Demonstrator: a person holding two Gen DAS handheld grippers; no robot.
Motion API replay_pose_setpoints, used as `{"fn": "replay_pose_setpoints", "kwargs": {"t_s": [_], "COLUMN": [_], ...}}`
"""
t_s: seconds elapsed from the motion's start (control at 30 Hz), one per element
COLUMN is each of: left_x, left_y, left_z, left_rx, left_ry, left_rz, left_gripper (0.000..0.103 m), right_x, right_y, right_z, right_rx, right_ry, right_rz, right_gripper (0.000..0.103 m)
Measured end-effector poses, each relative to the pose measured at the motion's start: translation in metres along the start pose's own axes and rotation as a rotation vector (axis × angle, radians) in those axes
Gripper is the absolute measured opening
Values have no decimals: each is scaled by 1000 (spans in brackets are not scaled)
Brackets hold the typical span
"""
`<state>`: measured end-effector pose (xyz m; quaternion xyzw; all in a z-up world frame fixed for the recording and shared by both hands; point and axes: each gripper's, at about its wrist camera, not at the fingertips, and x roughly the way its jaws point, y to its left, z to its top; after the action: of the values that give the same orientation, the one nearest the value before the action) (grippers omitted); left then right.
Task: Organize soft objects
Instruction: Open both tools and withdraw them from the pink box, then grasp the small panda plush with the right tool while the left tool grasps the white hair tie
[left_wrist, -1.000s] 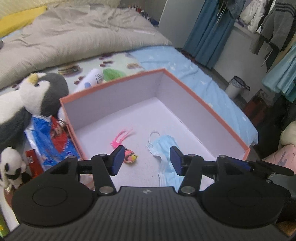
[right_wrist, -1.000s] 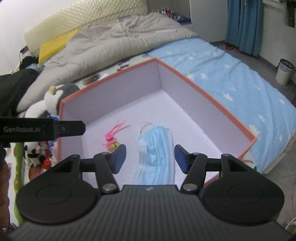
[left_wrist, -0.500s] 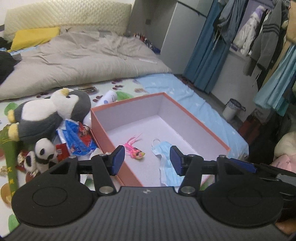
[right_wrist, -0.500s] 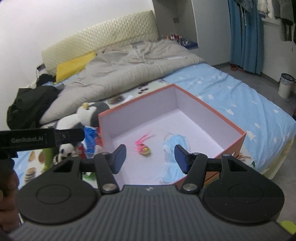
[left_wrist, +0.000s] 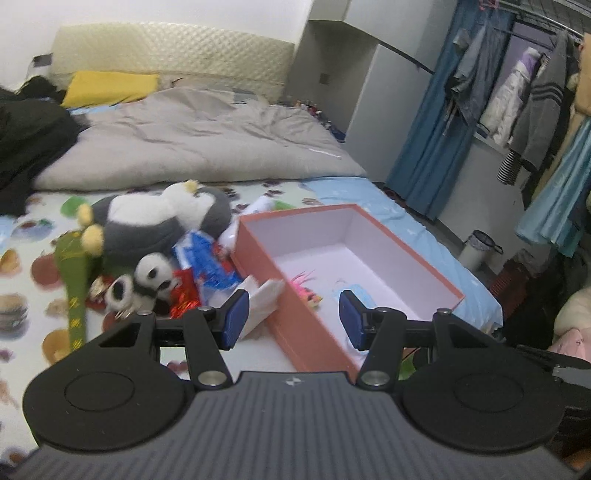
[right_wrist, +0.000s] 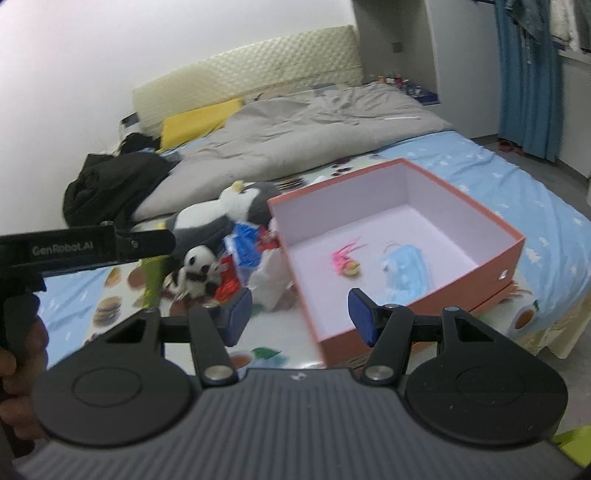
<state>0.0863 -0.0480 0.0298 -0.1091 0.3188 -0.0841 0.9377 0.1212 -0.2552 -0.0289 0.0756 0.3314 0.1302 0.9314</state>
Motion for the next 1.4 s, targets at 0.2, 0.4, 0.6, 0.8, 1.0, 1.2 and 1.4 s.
{"fn": "replay_pose_setpoints", "kwargs": {"t_s": [0.2, 0.4, 0.6, 0.8, 1.0, 1.2, 1.4], "left_x": [-20, -34, -31, -5, 31, 78, 127], "left_y": [26, 50, 73, 99, 130, 160, 186], "left_z": [-31, -53, -64, -61, -51, -45, -44], "left_rx": [-58, -124, -150, -143, -177, -180, -177], "left_ry": [3, -31, -40, -28, -38, -15, 16], "left_rz": [50, 106, 142, 164, 184, 198, 214], "left_gripper": [60, 60, 60, 60, 60, 59, 58], "right_x": [-2, 0, 8, 39, 79, 127, 179], "right_y": [25, 45, 56, 63, 76, 89, 98], "right_z": [-14, -25, -37, -33, -23, -14, -4], "right_rx": [-33, -72, -93, -73, -83, -109, -102], "right_ry": [14, 38, 74, 110, 135, 165, 192], "right_rz": [62, 131, 172, 203, 242, 257, 266], "right_gripper": [60, 60, 60, 60, 60, 60, 60]}}
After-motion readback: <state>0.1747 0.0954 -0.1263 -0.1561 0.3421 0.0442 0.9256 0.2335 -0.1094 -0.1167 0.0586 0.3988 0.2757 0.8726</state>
